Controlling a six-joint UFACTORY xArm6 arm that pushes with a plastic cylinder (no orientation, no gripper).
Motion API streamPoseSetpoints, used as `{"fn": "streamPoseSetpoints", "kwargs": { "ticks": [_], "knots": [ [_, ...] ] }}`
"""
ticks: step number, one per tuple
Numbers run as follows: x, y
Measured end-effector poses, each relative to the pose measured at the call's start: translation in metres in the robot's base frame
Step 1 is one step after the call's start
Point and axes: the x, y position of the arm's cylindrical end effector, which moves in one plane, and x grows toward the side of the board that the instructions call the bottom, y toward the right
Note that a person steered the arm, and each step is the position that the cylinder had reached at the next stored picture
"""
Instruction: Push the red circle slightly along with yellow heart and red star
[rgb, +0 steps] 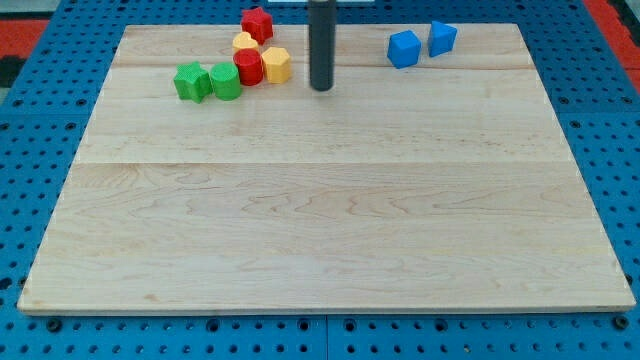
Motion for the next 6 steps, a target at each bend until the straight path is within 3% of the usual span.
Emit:
{"fn": "streamPoseSetpoints", "kwargs": {
  "ticks": [1,3,6],
  "knots": [
    [-0.007,-0.074],
    [-0.047,-0.073],
    [-0.013,-0.044]
  ]
}}
